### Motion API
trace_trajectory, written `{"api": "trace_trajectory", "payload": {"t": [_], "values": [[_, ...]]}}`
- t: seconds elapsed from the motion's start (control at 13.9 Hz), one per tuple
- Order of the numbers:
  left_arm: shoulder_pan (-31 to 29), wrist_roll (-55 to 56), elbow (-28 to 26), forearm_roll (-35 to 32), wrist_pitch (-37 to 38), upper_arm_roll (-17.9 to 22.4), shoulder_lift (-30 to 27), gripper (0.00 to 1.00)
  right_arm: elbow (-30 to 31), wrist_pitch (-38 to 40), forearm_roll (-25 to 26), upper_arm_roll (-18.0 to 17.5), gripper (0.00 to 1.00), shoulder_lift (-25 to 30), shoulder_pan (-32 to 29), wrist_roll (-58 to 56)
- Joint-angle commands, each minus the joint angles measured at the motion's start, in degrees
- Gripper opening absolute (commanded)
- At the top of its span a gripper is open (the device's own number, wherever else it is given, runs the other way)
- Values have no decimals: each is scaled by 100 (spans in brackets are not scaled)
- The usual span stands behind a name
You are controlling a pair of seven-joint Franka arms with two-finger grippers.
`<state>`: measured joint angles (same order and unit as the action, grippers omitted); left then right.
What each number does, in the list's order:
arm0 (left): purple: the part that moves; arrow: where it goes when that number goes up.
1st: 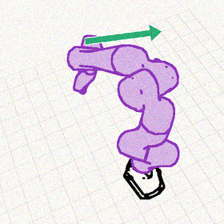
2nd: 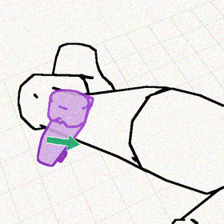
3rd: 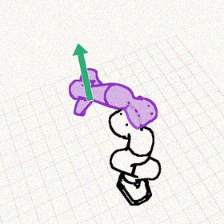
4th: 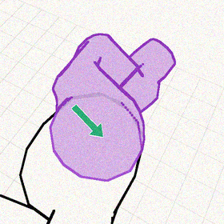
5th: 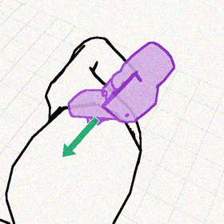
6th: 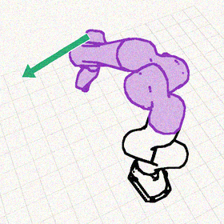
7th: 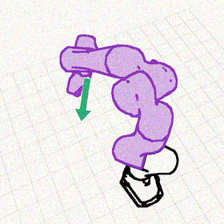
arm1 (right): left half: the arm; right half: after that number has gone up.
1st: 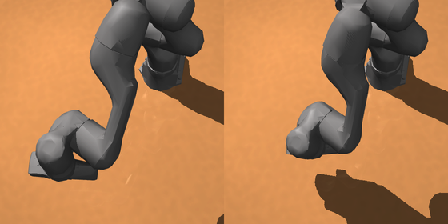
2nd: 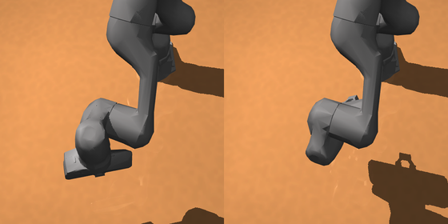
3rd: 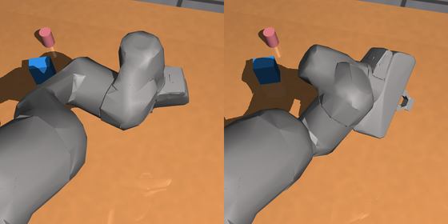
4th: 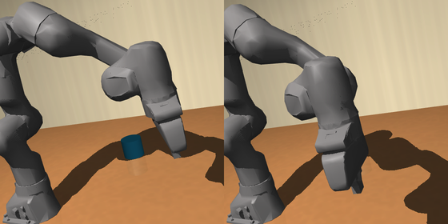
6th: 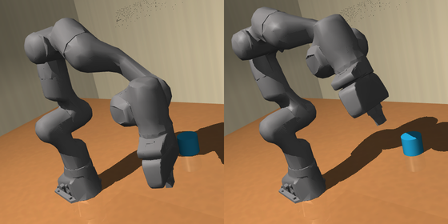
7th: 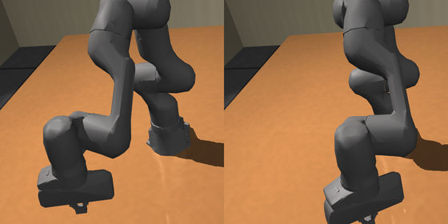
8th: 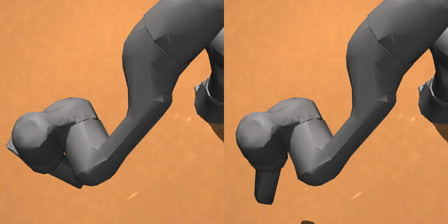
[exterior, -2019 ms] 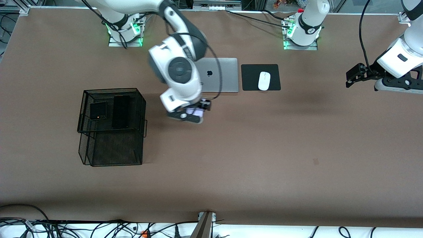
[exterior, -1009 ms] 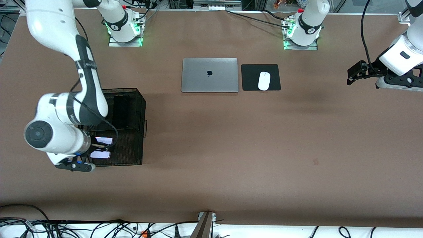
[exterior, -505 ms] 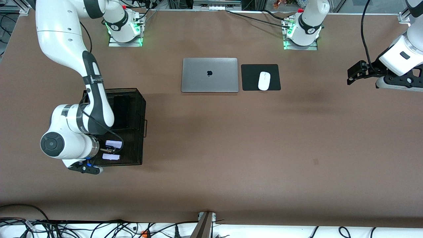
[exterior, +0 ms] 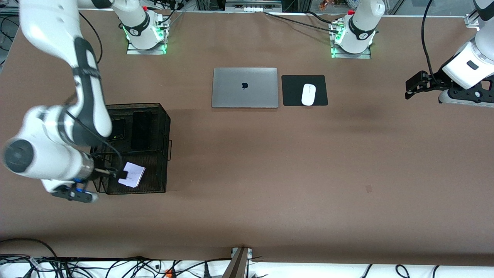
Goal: Place phones with both arms
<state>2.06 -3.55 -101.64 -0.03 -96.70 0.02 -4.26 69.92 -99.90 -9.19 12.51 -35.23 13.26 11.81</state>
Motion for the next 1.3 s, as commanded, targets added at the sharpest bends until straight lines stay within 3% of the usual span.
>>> {"api": "trace_trajectory", "payload": {"t": [0.0,0.07,0.36,0.65,1.23], "values": [[-4,-102,171,-94,134,-11,66,100,1037,261,329,-117,100,1251,-113,94],[-4,-94,171,-94,143,-10,66,100,1450,243,478,-143,100,1664,-131,102],[-4,-102,171,-103,134,-19,66,100,2481,269,945,-1205,100,2835,-1271,94],[-4,-103,171,-103,125,-10,66,100,2403,840,1181,-1163,100,3179,-1362,-343],[-13,-94,171,-94,134,-10,66,100,2315,1087,1034,-1023,100,3294,-1361,-636]]}}
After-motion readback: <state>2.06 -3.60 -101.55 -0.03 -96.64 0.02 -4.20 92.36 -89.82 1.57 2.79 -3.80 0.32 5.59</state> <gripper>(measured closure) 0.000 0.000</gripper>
